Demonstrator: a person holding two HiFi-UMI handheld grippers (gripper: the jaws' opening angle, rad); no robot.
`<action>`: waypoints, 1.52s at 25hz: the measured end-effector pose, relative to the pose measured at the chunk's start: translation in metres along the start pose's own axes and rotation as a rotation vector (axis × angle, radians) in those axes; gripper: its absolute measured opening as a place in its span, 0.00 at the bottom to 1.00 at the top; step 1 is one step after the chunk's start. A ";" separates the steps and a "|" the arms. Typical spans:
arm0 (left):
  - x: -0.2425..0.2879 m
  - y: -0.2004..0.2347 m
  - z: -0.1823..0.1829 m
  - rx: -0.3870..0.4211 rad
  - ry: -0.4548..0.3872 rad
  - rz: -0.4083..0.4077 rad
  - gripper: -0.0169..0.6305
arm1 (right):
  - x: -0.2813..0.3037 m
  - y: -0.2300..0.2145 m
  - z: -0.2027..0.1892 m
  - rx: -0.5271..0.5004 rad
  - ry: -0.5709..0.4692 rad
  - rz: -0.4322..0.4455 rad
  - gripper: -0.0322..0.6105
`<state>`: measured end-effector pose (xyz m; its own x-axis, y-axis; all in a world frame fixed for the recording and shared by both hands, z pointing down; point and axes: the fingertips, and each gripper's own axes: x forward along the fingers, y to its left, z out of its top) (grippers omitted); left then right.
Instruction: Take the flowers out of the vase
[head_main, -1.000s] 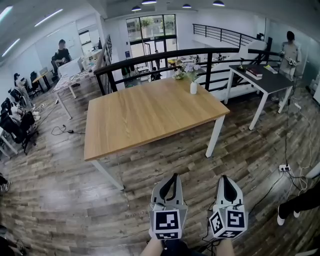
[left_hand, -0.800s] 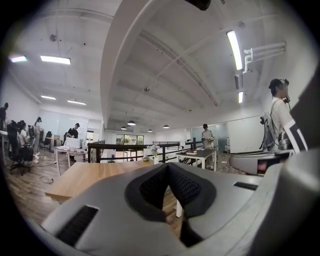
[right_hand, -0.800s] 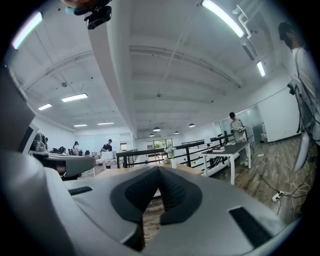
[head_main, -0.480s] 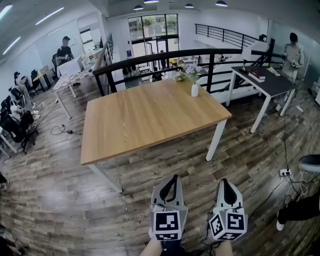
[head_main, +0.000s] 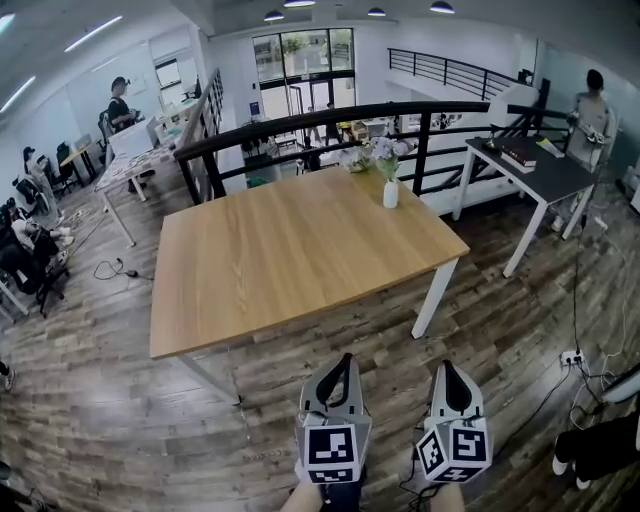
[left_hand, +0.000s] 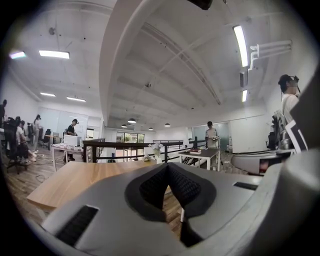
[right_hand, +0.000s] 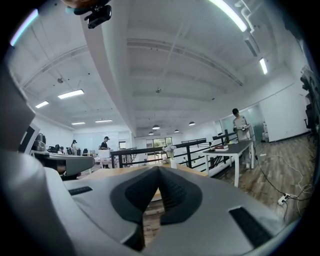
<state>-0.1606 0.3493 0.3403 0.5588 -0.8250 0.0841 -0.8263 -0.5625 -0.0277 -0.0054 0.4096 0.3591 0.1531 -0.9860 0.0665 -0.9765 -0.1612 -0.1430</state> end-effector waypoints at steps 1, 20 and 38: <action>0.009 0.005 0.003 0.000 0.000 0.001 0.08 | 0.010 0.001 0.003 -0.001 0.000 0.000 0.06; 0.152 0.065 0.008 -0.009 -0.001 -0.050 0.08 | 0.157 0.004 0.013 -0.012 0.006 -0.041 0.06; 0.214 0.071 -0.010 -0.054 0.037 -0.044 0.08 | 0.216 -0.022 0.000 -0.016 0.061 -0.051 0.06</action>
<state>-0.1003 0.1335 0.3661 0.5927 -0.7963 0.1208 -0.8040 -0.5938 0.0308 0.0489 0.2001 0.3765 0.1933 -0.9720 0.1336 -0.9701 -0.2098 -0.1221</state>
